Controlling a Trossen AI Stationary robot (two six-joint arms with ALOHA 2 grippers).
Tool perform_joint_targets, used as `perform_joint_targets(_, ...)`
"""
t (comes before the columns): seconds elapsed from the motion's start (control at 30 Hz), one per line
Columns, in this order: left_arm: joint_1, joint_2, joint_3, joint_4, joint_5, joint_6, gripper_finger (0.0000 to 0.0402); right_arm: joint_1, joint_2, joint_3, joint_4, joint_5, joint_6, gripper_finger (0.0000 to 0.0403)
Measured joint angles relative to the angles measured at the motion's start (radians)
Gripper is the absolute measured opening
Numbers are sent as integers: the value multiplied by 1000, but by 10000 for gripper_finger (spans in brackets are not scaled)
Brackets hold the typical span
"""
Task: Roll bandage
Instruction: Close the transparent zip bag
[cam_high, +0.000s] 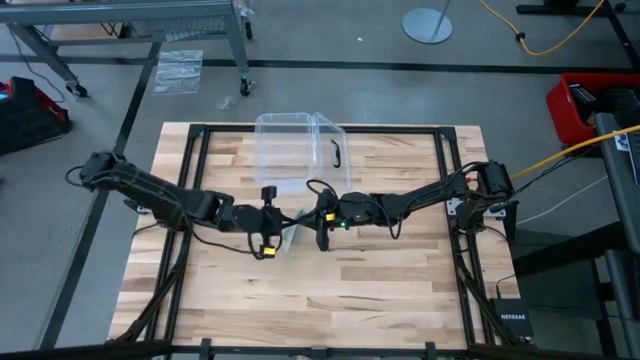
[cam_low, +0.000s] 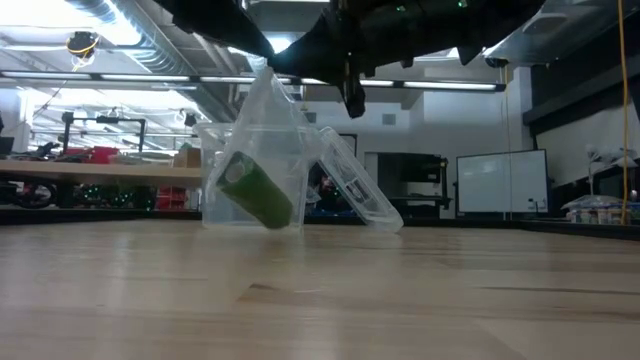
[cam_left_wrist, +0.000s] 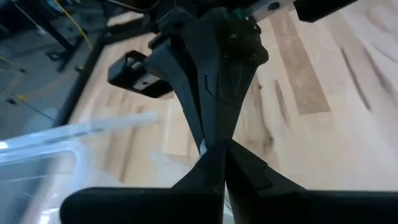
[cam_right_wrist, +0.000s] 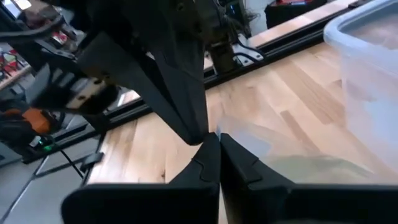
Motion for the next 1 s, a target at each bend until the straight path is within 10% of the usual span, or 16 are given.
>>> perform_joint_targets(1.0,-62,1,-1,-118,-67,-156,0,2,-1,1,107,-44,67,0)
